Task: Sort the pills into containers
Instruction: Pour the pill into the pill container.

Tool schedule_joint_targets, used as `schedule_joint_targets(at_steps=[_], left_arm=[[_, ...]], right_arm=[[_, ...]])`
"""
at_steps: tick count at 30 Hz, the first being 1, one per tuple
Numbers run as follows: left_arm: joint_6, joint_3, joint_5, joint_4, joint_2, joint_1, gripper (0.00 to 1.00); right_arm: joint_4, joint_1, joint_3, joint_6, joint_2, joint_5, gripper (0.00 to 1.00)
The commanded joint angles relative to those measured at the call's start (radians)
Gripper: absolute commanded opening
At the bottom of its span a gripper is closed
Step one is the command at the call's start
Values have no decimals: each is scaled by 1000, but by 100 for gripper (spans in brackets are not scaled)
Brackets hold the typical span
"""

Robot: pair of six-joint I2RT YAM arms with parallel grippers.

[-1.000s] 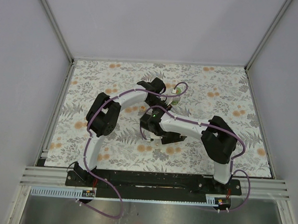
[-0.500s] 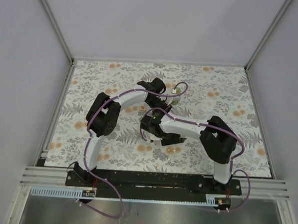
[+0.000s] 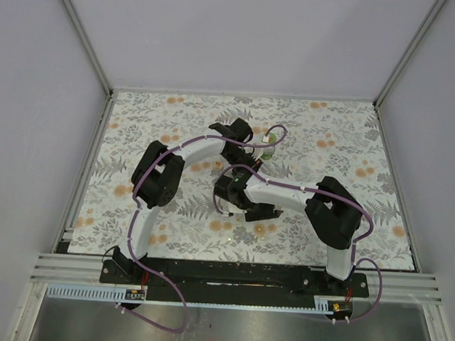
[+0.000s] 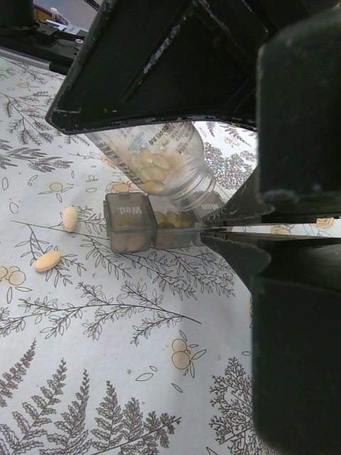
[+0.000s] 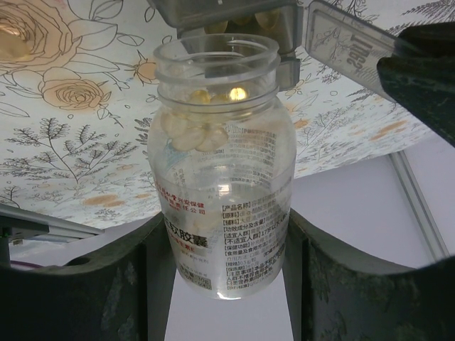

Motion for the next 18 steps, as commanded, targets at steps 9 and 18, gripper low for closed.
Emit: schedule_joint_targets(at_steps=[9,18], left_arm=[[16,16,48,-5,-7,5,0],[14,19,51,-5,-4,5,0]], right_arm=[[-41,-9,36,-25,-38,49,0],[-18,-17,39,-39,-22,104,0]])
